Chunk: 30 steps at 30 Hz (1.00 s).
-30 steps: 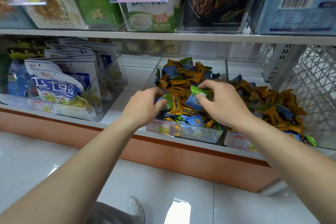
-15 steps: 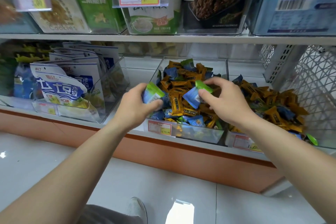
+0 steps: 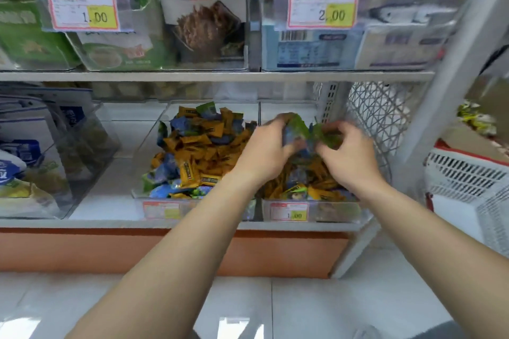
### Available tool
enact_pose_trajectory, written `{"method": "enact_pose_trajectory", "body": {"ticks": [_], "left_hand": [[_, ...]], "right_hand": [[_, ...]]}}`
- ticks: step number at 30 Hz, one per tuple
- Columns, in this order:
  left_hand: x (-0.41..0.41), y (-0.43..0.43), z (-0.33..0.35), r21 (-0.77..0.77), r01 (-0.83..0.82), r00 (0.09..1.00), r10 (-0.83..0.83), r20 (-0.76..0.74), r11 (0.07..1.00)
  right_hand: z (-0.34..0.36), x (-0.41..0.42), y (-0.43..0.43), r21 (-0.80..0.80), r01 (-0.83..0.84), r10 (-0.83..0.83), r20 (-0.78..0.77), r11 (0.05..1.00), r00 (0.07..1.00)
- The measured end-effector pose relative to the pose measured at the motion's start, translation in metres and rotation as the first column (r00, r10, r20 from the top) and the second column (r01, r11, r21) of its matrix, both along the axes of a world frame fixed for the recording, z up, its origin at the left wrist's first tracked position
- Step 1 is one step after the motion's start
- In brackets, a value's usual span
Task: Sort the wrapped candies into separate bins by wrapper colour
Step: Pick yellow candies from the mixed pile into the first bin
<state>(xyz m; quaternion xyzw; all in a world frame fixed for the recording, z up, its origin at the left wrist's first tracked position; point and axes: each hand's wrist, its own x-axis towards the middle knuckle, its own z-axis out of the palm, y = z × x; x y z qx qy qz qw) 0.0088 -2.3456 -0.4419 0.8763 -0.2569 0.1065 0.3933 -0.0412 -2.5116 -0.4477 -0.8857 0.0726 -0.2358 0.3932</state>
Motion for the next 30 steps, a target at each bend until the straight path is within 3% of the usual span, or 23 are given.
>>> {"method": "enact_pose_trajectory", "body": {"ticks": [2, 4, 8, 11, 14, 17, 19, 22, 27, 30], "left_hand": [[0.003, -0.008, -0.003, 0.184, 0.050, 0.999, -0.049, -0.014, 0.982], [0.003, 0.002, -0.004, 0.215, -0.001, 1.000, 0.004, -0.014, 0.977], [0.003, 0.081, -0.007, 0.128, -0.182, 0.983, 0.185, -0.011, 0.975], [0.001, 0.127, -0.014, 0.258, -0.198, 0.976, 0.214, -0.036, 0.946], [-0.003, 0.141, -0.025, 0.483, -0.109, 0.983, 0.167, -0.077, 0.869], [-0.007, 0.168, -0.031, 0.564, -0.115, 0.983, 0.176, -0.056, 0.818], [-0.006, 0.186, -0.032, 0.570, -0.118, 0.986, 0.165, -0.031, 0.813], [-0.003, 0.204, -0.035, 0.492, -0.107, 0.987, 0.153, -0.054, 0.864], [-0.001, 0.197, -0.042, 0.422, -0.020, 0.989, 0.079, -0.123, 0.906], [0.001, 0.188, -0.044, 0.427, -0.036, 0.985, 0.104, -0.135, 0.903]], "right_hand": [[-0.004, 0.001, -0.011, -0.127, -0.019, 0.002, -0.133, 0.992, 0.991], [-0.005, 0.003, -0.015, -0.190, -0.053, 0.018, -0.177, 0.980, 0.984], [-0.007, 0.013, 0.017, -0.196, -0.186, 0.179, -0.053, 0.963, 0.982], [0.002, 0.013, 0.044, -0.191, -0.313, 0.321, 0.013, 0.931, 0.947], [0.006, 0.013, 0.068, -0.218, -0.464, 0.479, 0.022, 0.859, 0.877], [0.004, 0.023, 0.109, -0.260, -0.640, 0.616, -0.177, 0.723, 0.767], [0.001, 0.029, 0.130, -0.333, -0.715, 0.605, -0.382, 0.614, 0.698], [-0.005, 0.038, 0.148, -0.491, -0.723, 0.469, -0.552, 0.486, 0.690], [-0.011, 0.046, 0.156, -0.480, -0.703, 0.400, -0.590, 0.525, 0.702], [-0.008, 0.049, 0.148, -0.524, -0.613, 0.421, -0.449, 0.591, 0.788]]}}
